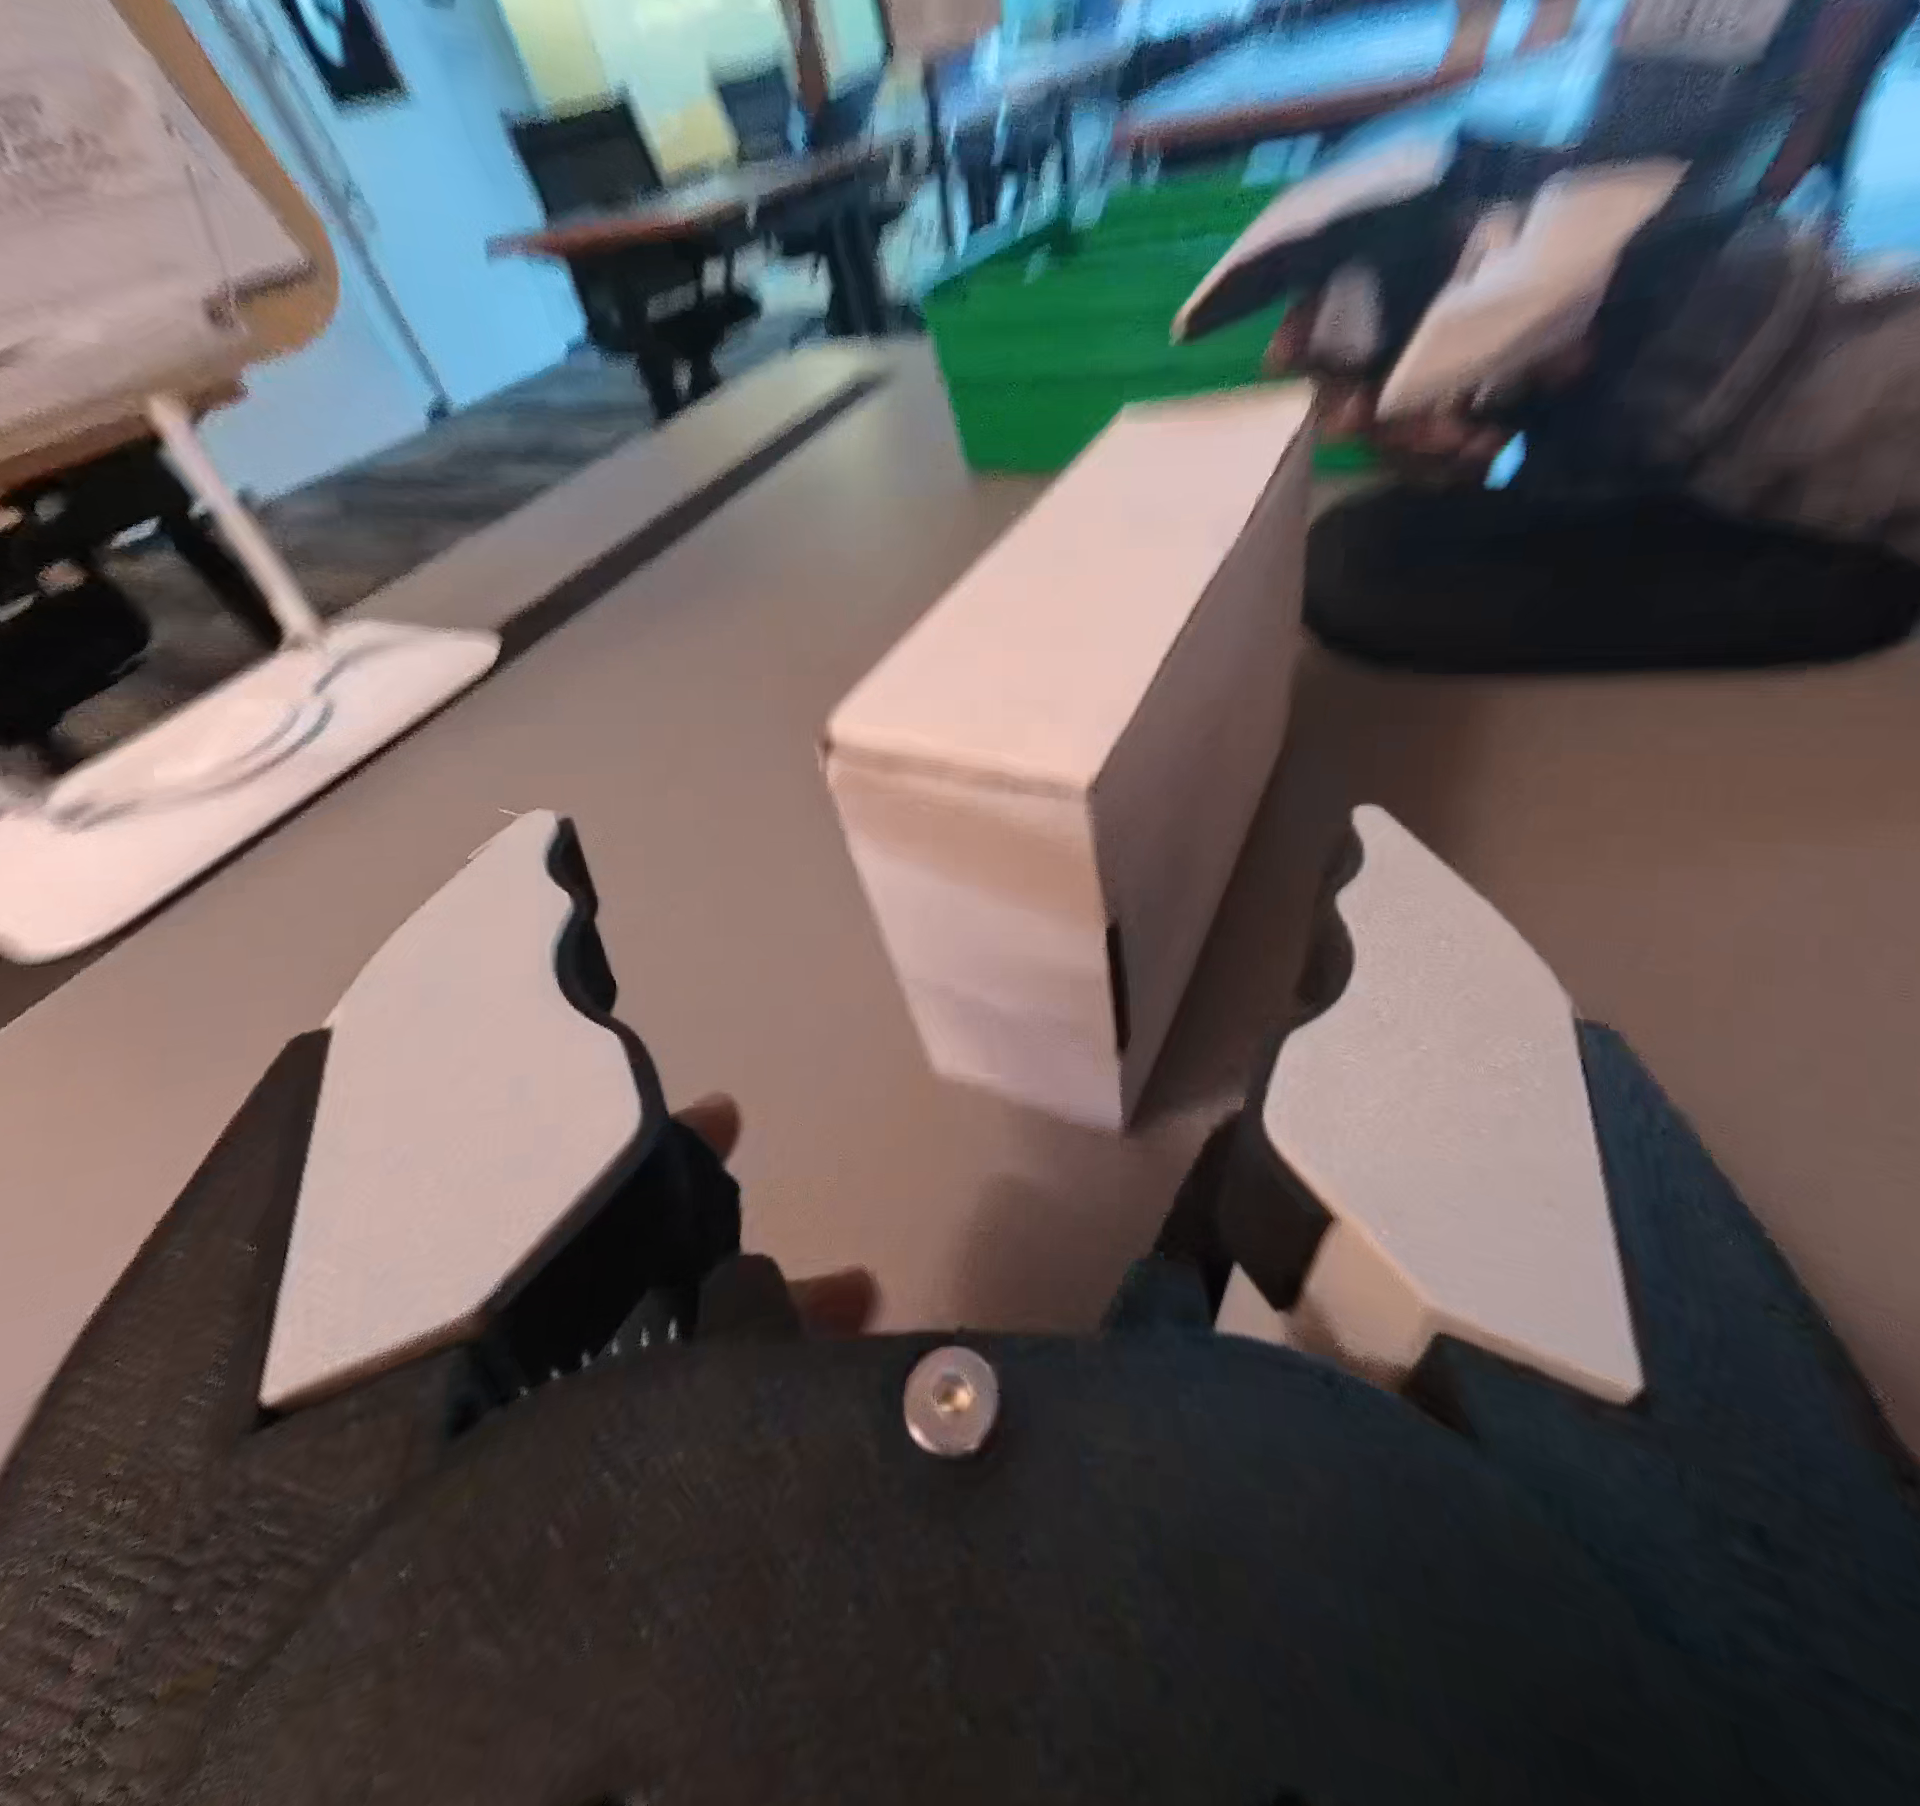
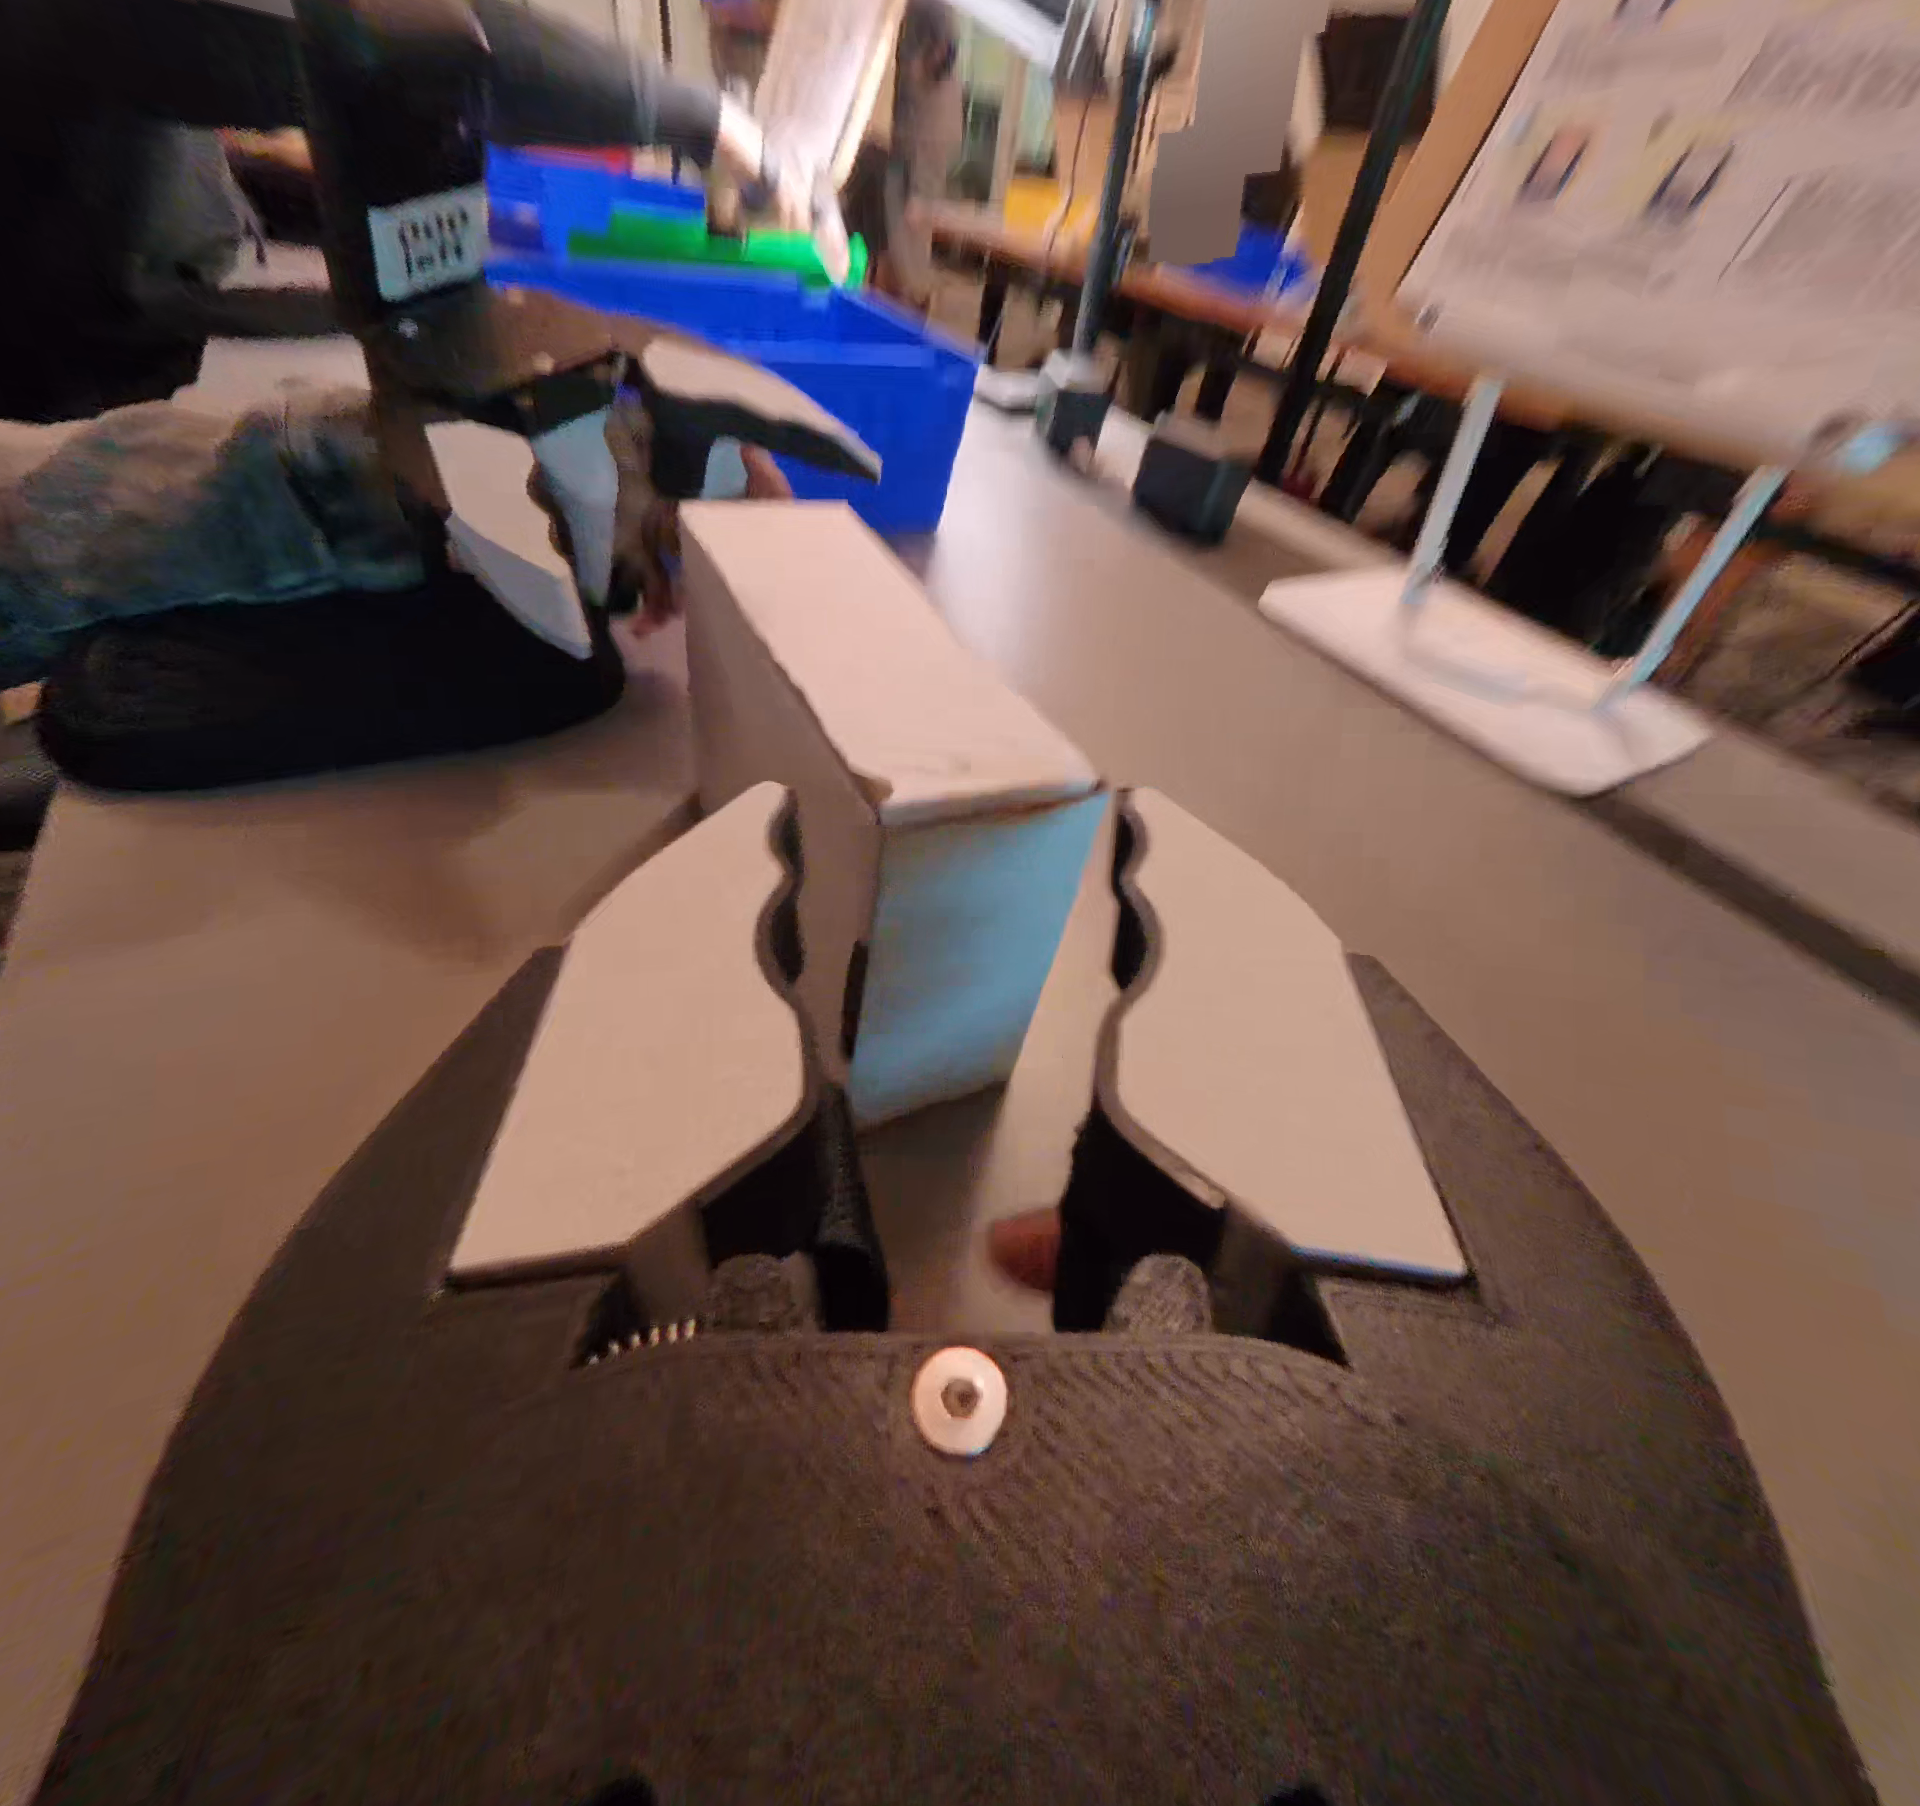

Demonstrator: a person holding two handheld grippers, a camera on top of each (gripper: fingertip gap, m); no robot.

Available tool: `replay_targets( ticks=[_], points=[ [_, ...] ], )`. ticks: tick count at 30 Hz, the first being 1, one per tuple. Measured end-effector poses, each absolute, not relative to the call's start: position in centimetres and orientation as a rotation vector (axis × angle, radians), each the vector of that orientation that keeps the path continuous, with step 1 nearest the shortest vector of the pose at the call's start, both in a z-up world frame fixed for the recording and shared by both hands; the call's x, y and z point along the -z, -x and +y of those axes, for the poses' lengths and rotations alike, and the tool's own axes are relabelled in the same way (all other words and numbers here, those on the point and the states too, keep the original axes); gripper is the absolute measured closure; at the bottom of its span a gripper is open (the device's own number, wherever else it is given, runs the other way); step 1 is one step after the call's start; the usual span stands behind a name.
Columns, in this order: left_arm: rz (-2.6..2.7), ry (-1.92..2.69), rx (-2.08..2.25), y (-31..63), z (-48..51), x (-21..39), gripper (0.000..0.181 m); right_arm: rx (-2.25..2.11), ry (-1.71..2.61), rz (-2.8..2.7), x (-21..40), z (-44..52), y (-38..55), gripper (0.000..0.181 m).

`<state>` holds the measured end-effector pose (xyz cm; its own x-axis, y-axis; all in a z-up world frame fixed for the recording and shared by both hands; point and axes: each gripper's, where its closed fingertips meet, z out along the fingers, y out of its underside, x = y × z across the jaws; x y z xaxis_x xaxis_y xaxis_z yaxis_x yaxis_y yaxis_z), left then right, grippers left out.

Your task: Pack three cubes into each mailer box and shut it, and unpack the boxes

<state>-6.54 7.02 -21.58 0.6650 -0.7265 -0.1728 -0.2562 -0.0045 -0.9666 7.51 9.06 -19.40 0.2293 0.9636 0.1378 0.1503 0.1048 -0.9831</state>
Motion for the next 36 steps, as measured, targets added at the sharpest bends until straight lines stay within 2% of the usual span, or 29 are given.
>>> replay_targets(
  ticks=[2,4,7,9,14,17,19,23,26,30,33,36],
  points=[
    [0.774,1.498,0.634,5.1,6.8,19.9,0.052,-0.863,1.194,-1.11,17.7,9.3,-7.5,0.101],
    [0.84,1.574,0.713,3.8,6.6,20.9,0.052,-0.946,1.192,-1.141,17.1,8.6,-7.0,0.098],
    [0.954,1.655,0.634,2.7,7.8,22.8,0.05,-0.987,1.302,-1.27,17.9,8.5,-5.7,0.082],
    [0.969,1.663,0.648,1.8,8.3,23.4,0.051,-0.971,1.312,-1.366,18.5,8.6,-4.9,0.082],
    [0.982,1.675,0.725,1.3,8.1,24.6,0.066,-1.035,1.358,-1.437,20.3,8.6,-3.8,0.091],
    [0.946,1.685,0.781,1.6,8.3,24.3,0.092,-0.995,1.338,-1.45,20.8,8.7,-3.5,0.097],
    [0.98,1.662,0.804,1.4,7.7,24.3,0.093,-0.993,1.338,-1.489,21.2,8.3,-3.5,0.112],
    [0.999,1.638,0.749,1.4,7.4,24.3,0.094,-0.906,1.299,-1.517,20.8,8.2,-3.7,0.109],
    [0.989,1.653,0.747,1.6,7.5,24.4,0.094,-0.728,1.135,-1.47,18.2,8.3,-4.2,0.109],
    [0.969,1.677,0.744,1.8,7.8,24.5,0.095,-0.281,0.956,-1.599,17.7,7.9,-4.5,0.123],
    [0.967,1.679,0.737,1.8,7.8,24.5,0.095,-0.11,0.919,-1.643,17.9,7.3,-4.0,0.136],
    [0.964,1.681,0.736,1.8,7.8,24.5,0.095,0.034,0.86,-1.669,17.8,7.2,-3.8,0.138]
  ],
)
